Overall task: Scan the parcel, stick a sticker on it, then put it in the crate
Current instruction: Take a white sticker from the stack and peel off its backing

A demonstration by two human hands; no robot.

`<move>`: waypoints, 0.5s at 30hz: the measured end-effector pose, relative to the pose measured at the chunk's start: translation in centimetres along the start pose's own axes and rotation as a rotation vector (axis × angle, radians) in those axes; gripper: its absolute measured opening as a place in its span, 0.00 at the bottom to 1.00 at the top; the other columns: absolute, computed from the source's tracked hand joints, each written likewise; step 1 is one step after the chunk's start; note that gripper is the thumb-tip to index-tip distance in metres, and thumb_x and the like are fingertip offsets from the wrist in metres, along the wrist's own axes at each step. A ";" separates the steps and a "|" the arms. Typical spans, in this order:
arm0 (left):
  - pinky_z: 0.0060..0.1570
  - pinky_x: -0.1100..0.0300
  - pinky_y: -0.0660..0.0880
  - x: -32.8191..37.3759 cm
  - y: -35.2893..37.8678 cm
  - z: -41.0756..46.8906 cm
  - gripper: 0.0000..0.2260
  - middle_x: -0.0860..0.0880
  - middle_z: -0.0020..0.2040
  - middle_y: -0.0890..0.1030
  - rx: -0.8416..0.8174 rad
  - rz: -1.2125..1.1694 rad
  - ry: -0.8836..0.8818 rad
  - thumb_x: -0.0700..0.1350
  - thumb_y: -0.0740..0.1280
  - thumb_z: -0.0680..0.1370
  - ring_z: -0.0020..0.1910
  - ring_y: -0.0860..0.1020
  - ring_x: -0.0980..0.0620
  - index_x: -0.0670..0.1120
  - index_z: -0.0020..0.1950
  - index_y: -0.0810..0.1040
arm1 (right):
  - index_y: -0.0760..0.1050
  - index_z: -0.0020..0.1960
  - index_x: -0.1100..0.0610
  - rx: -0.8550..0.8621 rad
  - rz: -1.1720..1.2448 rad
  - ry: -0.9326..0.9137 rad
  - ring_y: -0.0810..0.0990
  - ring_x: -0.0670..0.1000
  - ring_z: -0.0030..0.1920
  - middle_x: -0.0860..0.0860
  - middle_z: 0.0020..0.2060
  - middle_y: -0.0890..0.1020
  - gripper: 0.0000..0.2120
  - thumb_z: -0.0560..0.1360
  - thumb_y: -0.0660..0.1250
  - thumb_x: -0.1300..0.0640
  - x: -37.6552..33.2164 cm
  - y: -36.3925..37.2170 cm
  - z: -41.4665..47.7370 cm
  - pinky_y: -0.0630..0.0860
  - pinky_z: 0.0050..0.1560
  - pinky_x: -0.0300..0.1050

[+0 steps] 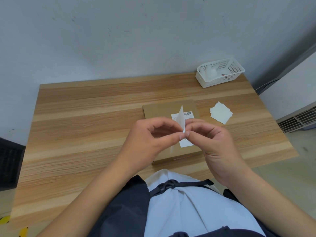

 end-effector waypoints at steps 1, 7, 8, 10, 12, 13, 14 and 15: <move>0.45 0.63 0.79 -0.1 0.0 0.0 0.05 0.47 0.42 0.88 0.005 -0.012 -0.002 0.40 0.77 0.71 0.42 0.85 0.53 0.41 0.45 0.85 | 0.83 0.33 0.52 -0.004 -0.009 -0.005 0.80 0.43 0.53 0.43 0.43 0.83 0.06 0.67 0.73 0.60 -0.1 0.1 0.0 0.73 0.54 0.38; 0.45 0.63 0.78 -0.5 -0.2 0.1 0.02 0.46 0.41 0.87 0.007 -0.038 -0.021 0.38 0.76 0.72 0.41 0.85 0.54 0.41 0.43 0.86 | 0.80 0.35 0.59 0.001 -0.024 -0.049 0.80 0.40 0.48 0.50 0.45 0.81 0.11 0.72 0.71 0.72 -0.9 0.4 -0.4 0.75 0.45 0.31; 0.46 0.63 0.78 -0.6 -0.3 0.1 0.01 0.46 0.41 0.87 0.012 -0.042 -0.024 0.38 0.75 0.73 0.41 0.84 0.54 0.41 0.43 0.86 | 0.80 0.35 0.60 -0.002 -0.025 -0.056 0.80 0.42 0.49 0.51 0.45 0.81 0.10 0.71 0.72 0.72 -1.0 0.5 -0.3 0.75 0.45 0.31; 0.46 0.63 0.78 -0.7 -0.3 0.2 0.00 0.46 0.40 0.87 0.022 -0.046 -0.030 0.38 0.75 0.73 0.40 0.83 0.55 0.41 0.43 0.86 | 0.81 0.35 0.58 -0.010 -0.019 -0.060 0.80 0.44 0.50 0.51 0.46 0.81 0.07 0.69 0.72 0.68 -1.1 0.7 -0.3 0.76 0.46 0.31; 0.46 0.63 0.77 -0.8 -0.4 0.2 0.01 0.49 0.38 0.86 0.034 -0.055 -0.049 0.37 0.74 0.74 0.39 0.82 0.56 0.41 0.43 0.85 | 0.81 0.34 0.56 0.000 -0.022 -0.052 0.80 0.44 0.51 0.50 0.45 0.82 0.09 0.69 0.73 0.68 -1.0 0.5 -0.3 0.76 0.46 0.31; 0.46 0.62 0.78 -0.9 -0.6 0.2 0.01 0.50 0.38 0.86 0.048 -0.066 -0.060 0.37 0.73 0.74 0.39 0.82 0.57 0.41 0.43 0.85 | 0.81 0.34 0.56 0.006 -0.028 -0.052 0.80 0.43 0.51 0.49 0.45 0.83 0.11 0.70 0.73 0.70 -1.0 0.4 -0.2 0.75 0.46 0.31; 0.47 0.62 0.78 -1.0 -0.8 0.2 0.02 0.51 0.37 0.85 0.069 -0.079 -0.069 0.36 0.73 0.74 0.38 0.82 0.56 0.41 0.43 0.85 | 0.81 0.34 0.56 0.010 -0.034 -0.056 0.81 0.43 0.50 0.48 0.45 0.83 0.13 0.72 0.72 0.71 -1.1 0.4 -0.2 0.75 0.46 0.31; 0.47 0.60 0.79 -1.0 -1.1 0.3 0.02 0.50 0.37 0.85 0.095 -0.094 -0.076 0.36 0.72 0.75 0.38 0.82 0.56 0.40 0.42 0.84 | 0.81 0.33 0.55 0.013 -0.042 -0.066 0.81 0.42 0.50 0.47 0.44 0.83 0.15 0.72 0.71 0.71 -1.2 0.3 -0.2 0.75 0.46 0.31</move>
Point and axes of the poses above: each hand's wrist, its own z-axis towards the middle knuckle, its own y-axis out of the palm, x = y × z, the point moved 10 cm from there along z, towards the middle knuckle
